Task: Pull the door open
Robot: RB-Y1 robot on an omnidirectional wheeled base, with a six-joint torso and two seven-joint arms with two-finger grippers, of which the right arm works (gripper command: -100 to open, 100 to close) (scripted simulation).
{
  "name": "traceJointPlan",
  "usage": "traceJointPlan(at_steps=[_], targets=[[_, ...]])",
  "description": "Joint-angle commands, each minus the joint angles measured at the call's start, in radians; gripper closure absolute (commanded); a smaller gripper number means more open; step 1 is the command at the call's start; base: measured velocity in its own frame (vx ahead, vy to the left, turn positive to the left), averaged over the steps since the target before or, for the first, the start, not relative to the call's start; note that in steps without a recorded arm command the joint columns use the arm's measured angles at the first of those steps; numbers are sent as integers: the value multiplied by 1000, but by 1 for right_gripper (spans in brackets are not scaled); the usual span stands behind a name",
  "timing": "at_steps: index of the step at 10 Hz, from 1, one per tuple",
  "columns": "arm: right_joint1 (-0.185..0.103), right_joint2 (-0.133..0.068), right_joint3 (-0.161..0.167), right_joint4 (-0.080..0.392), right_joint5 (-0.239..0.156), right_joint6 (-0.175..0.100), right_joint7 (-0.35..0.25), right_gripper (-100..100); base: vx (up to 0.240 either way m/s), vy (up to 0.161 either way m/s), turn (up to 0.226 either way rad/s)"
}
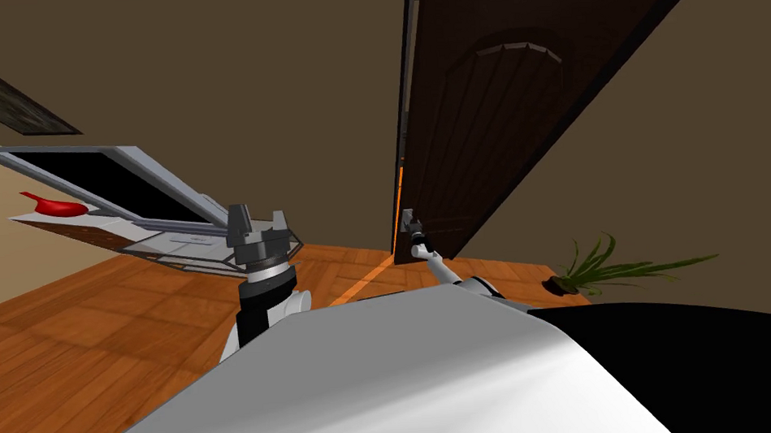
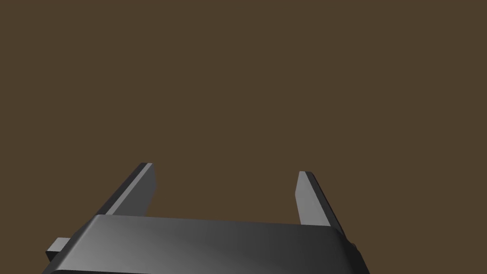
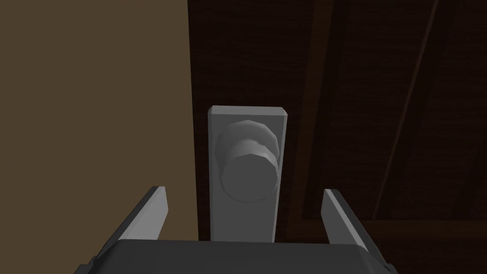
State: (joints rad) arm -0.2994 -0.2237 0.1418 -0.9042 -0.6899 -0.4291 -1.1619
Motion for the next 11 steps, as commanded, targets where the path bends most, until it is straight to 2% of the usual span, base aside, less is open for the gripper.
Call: traceJointPlan(at_steps=[1, 2, 3, 4, 5, 6, 7, 11], targets=[[6, -30, -1, 15, -6, -16, -31, -100, 151, 38, 152], [13, -57, -7, 20, -12, -22, -51, -100, 151, 50, 193], [16, -69, -10, 22, -15, -24, -60, -100, 132, 49, 116], [21, -90, -15, 26, -20, -28, -76, -100, 120, 31, 125], [21, -90, -15, 26, -20, -28, -76, -100, 75, 7, 62], [6, -90, -6, 51, -17, -42, -87, -100, 26, 1, 2], [6, -90, -6, 51, -17, -42, -87, 100, 1, -2, -15], [6, -90, -6, 51, -17, -42, -87, 100, -4, -4, 3]])
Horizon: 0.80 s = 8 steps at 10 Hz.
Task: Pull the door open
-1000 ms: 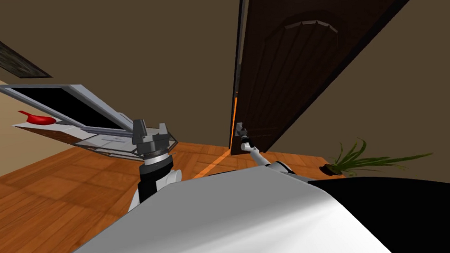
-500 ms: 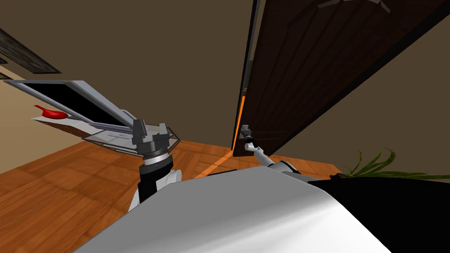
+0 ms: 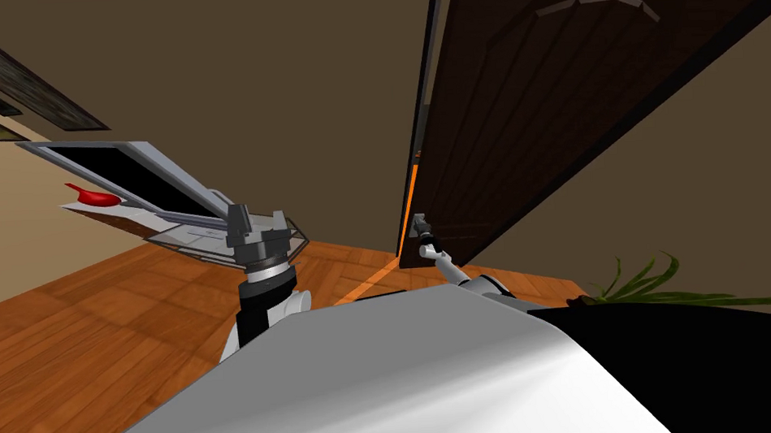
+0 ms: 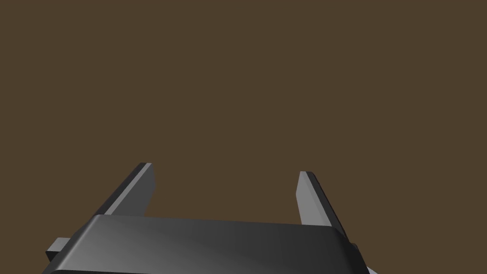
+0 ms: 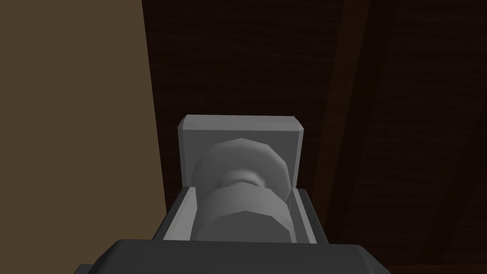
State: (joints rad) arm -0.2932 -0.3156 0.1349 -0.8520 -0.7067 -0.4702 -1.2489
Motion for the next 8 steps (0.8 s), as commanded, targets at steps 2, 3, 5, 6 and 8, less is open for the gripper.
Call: traceJointPlan(at_steps=[2, 3, 5, 6, 8], targets=[[8, -21, 24, -12, 0, 0, -30, 100, -62, -29, 72], [9, -26, 30, -14, 0, 0, -38, 100, -213, -96, 171], [18, -49, 57, -27, 0, 0, -71, 100, -202, -112, 151], [22, -61, 72, -34, 0, 0, -90, 100, -193, -95, 179], [32, -87, 101, -49, 0, 0, -127, 100, -224, -94, 168]])
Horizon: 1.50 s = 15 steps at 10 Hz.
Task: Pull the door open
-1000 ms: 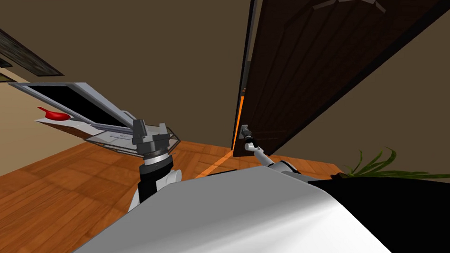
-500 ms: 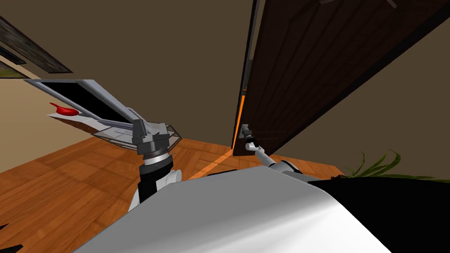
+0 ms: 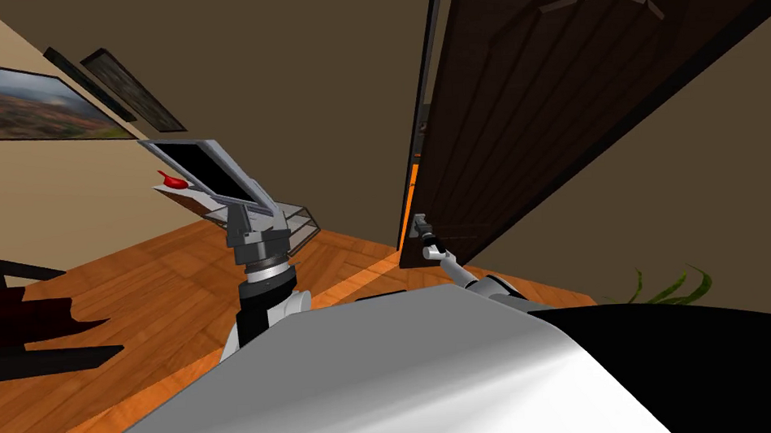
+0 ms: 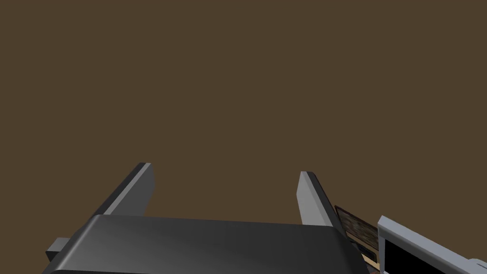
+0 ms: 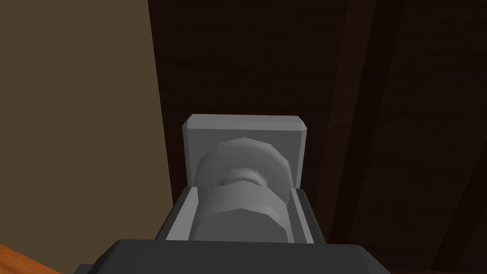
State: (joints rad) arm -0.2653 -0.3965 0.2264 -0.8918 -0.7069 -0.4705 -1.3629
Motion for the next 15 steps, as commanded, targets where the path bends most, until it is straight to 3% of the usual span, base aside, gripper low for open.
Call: traceJointPlan(at_steps=[1, 4, 5, 6, 15], targets=[[8, -18, 24, -16, 0, 0, -30, 100, -241, -84, 157], [20, -52, 64, -35, 0, 1, -80, 100, -203, -105, 144], [20, -46, 55, -29, 0, 2, -68, 100, -95, -47, 44], [26, -60, 80, -39, 3, -2, -90, 100, -135, -41, 83], [48, -136, 195, -99, 20, -28, -189, 100, -199, -98, 89]])
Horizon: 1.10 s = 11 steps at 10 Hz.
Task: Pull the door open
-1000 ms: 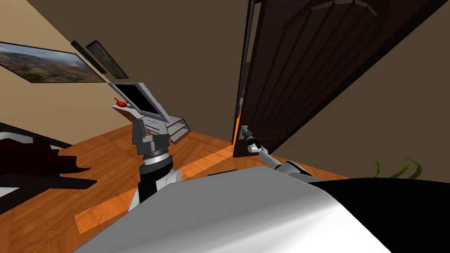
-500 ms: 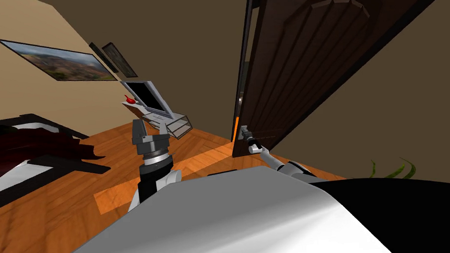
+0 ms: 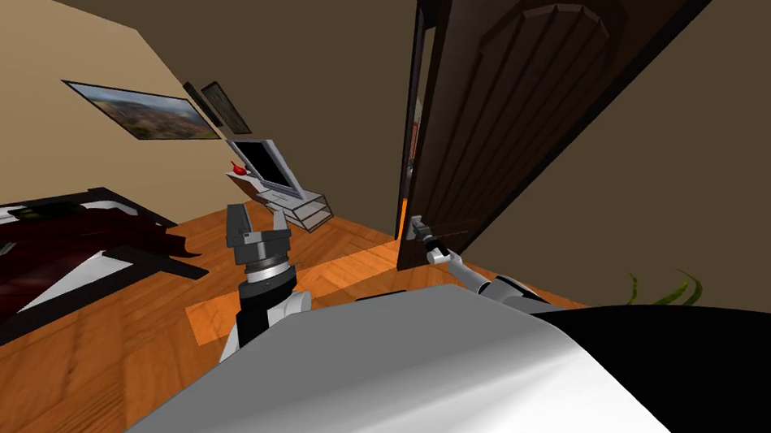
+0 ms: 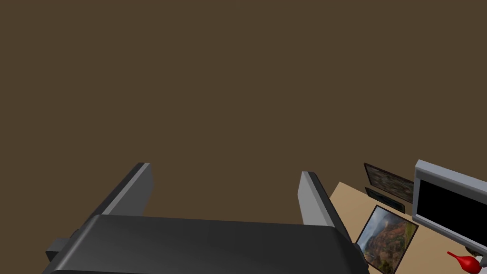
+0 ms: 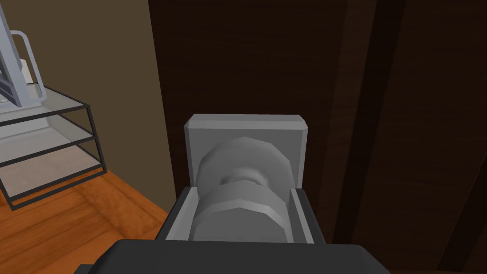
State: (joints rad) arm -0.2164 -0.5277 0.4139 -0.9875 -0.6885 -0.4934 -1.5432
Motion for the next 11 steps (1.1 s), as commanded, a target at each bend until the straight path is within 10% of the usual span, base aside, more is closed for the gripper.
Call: traceJointPlan(at_steps=[1, 11], targets=[[0, 0, 0, 0, 0, 0, 0, 100, -66, -41, 28], [25, -83, 150, -100, 36, -41, -97, 100, -166, -112, 45]])
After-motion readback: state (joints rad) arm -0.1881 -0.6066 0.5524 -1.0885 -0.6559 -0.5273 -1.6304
